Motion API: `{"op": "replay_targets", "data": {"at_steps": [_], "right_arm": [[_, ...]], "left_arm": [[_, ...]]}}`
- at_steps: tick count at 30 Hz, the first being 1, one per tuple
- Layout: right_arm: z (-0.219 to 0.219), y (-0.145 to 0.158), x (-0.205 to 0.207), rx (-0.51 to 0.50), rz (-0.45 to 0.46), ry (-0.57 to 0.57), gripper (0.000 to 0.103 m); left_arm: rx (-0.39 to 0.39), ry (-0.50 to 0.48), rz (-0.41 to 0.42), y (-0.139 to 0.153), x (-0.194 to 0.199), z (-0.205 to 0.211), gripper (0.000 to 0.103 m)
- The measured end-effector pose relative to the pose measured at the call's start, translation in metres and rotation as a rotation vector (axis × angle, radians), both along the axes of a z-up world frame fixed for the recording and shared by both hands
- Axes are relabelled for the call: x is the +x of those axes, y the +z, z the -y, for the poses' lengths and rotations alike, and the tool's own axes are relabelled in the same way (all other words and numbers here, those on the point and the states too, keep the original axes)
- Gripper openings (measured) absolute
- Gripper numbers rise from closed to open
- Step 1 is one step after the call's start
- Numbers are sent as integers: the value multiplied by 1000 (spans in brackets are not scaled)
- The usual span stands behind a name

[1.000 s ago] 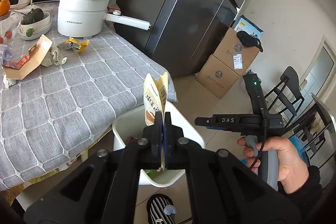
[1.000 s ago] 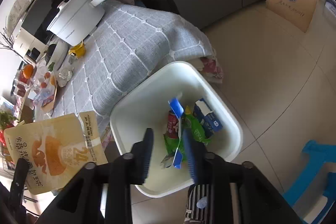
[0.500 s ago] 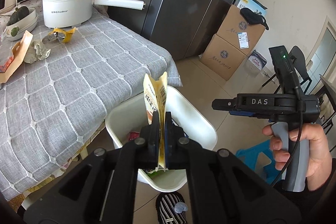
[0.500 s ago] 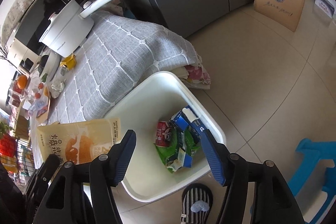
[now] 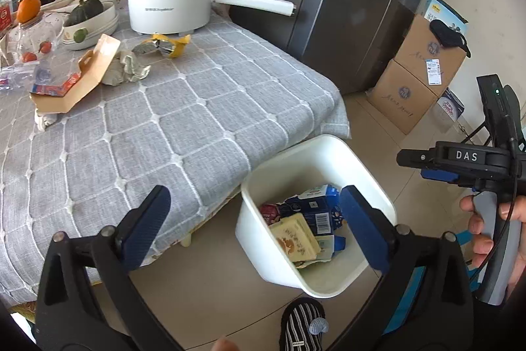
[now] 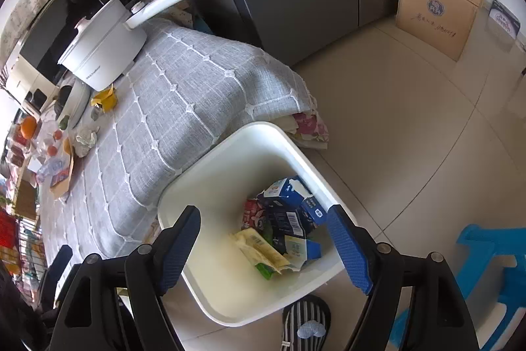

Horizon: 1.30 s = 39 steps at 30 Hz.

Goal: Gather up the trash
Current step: 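Carry carton and pouch over the white bin and open both grippers, then grasp the torn brown cardboard with the red carton with the left gripper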

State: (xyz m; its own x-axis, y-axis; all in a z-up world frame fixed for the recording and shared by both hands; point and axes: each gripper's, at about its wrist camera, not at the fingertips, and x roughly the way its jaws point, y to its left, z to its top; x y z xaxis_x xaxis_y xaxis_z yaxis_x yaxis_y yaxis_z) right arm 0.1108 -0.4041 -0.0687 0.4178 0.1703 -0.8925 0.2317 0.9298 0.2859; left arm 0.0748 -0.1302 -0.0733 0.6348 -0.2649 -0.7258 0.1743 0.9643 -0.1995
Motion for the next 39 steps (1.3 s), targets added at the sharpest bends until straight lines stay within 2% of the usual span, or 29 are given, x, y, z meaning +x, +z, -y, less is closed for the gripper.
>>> {"op": "replay_targets", "data": {"at_steps": [7, 16, 23, 25, 32, 34, 39], "right_arm": [[-38, 8, 10, -24, 19, 51, 82], [-122, 23, 32, -79, 59, 189, 84], [-182, 23, 55, -129, 82, 263, 84], [-194, 20, 61, -147, 83, 282, 84], [-224, 8, 81, -200, 63, 329, 84], [-229, 5, 86, -205, 59, 335, 84], [-235, 0, 95, -214, 43, 343, 84]], "left_arm": [[20, 85, -15, -3, 5, -43, 102], [98, 193, -9, -5, 19, -105, 102], [146, 240, -10, -13, 49, -159, 102], [125, 250, -17, -14, 61, -180, 102], [-36, 318, -13, -13, 105, -248, 101], [-54, 336, -30, -16, 121, -258, 96], [-122, 369, -87, -33, 154, -272, 77]]}}
